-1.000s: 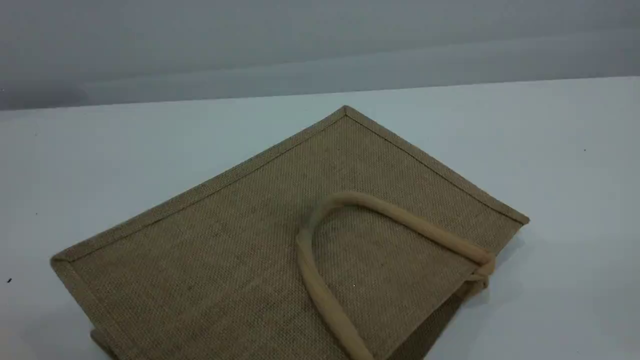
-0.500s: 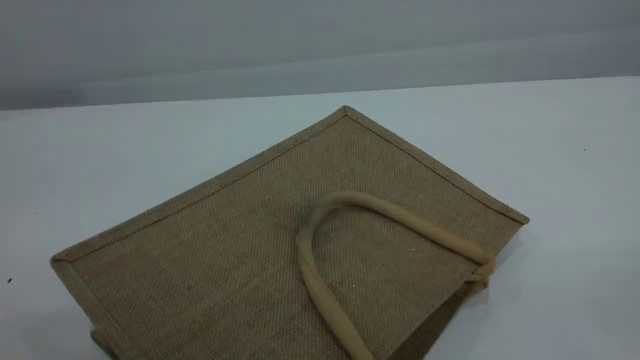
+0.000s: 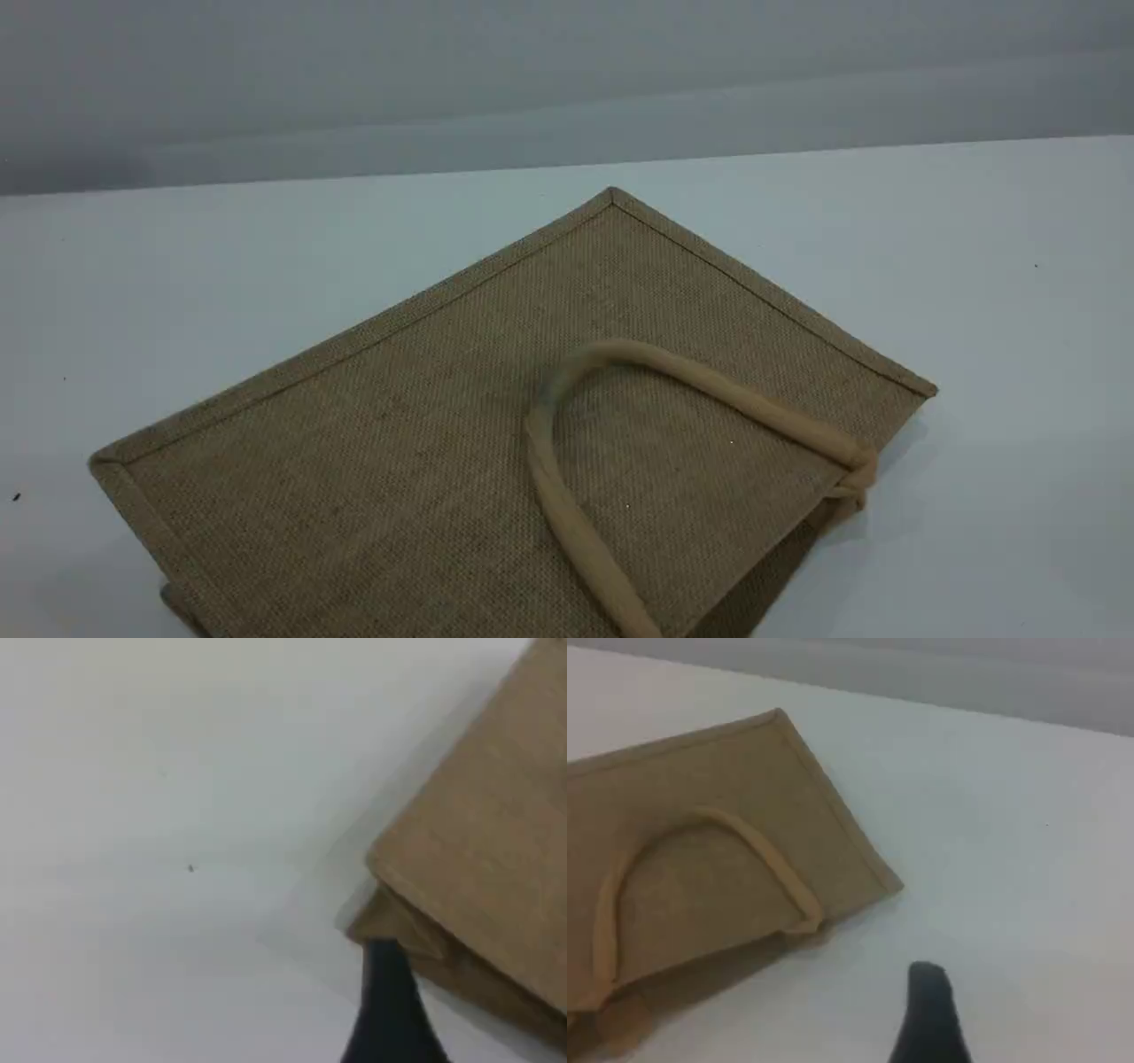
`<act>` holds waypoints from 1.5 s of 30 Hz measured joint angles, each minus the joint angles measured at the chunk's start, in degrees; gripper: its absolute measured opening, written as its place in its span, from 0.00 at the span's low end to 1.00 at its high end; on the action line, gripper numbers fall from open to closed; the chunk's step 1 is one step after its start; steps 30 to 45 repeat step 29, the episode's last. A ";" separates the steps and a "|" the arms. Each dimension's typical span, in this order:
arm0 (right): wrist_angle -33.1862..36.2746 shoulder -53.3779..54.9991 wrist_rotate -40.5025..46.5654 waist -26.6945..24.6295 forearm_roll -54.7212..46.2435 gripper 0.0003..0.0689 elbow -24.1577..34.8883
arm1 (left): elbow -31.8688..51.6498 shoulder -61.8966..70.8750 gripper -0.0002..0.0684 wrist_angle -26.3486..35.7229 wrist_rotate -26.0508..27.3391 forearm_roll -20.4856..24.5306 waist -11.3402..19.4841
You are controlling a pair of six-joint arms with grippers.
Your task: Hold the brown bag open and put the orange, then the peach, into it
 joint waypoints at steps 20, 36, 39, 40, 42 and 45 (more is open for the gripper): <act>0.00 0.00 0.00 0.00 0.00 0.64 0.00 | 0.00 -4.00 0.60 -0.04 -0.05 -0.01 -0.01; 0.00 0.00 0.00 0.00 0.00 0.64 0.00 | 0.00 -4.00 0.60 -0.04 -0.05 -0.01 -0.01; 0.00 0.00 0.00 0.00 0.00 0.64 0.00 | 0.00 -4.00 0.60 -0.04 -0.05 -0.01 -0.01; 0.00 0.00 0.00 0.00 0.00 0.64 0.00 | 0.00 -4.00 0.60 -0.04 -0.05 -0.01 -0.01; 0.00 0.00 0.00 0.00 0.00 0.64 0.00 | 0.00 -4.00 0.60 -0.04 -0.05 -0.01 -0.01; 0.00 0.00 0.00 0.00 0.00 0.64 0.00 | 0.00 -4.00 0.60 -0.04 -0.05 -0.01 -0.01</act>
